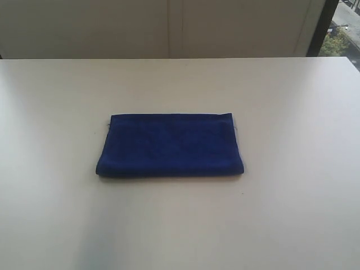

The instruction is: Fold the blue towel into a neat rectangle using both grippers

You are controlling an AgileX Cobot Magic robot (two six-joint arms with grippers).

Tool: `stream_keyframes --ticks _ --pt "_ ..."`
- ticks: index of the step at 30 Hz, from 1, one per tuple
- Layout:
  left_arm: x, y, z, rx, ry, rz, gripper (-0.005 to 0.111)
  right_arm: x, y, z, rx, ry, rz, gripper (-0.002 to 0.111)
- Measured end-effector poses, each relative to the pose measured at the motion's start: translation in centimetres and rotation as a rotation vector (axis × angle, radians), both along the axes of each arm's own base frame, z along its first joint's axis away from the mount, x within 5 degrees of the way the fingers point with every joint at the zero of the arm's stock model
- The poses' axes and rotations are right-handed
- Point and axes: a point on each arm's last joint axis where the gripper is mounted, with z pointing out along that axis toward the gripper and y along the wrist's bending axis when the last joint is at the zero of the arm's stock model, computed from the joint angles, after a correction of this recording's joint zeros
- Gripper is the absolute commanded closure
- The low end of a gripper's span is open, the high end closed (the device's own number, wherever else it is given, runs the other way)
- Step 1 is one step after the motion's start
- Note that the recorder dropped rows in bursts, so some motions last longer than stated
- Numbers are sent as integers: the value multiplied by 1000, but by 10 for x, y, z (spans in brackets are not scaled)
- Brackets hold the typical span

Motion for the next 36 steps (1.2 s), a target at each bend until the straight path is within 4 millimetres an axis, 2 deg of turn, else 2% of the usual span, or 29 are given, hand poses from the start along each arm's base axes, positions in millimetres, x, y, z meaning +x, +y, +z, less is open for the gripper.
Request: stream_keyframes --ticks 3,10,14,19,25,32,36 --pt "0 0 0 0 0 0 107 -13 -3 -10 9 -60 -18 108" --pt "0 0 0 0 0 0 107 -35 -12 -52 10 -116 -114 108" --pt "0 0 0 0 0 0 107 -40 -14 -71 8 -127 -149 108" --pt "0 0 0 0 0 0 107 -37 -15 -96 -7 -64 -163 108" --pt "0 0 0 0 0 0 107 -36 -16 -105 -17 -31 -174 108" --pt "0 0 0 2 -1 -1 107 -36 -17 -106 -23 -26 -183 108" --pt "0 0 0 2 -1 -1 107 -35 -17 -117 -42 4 -184 108"
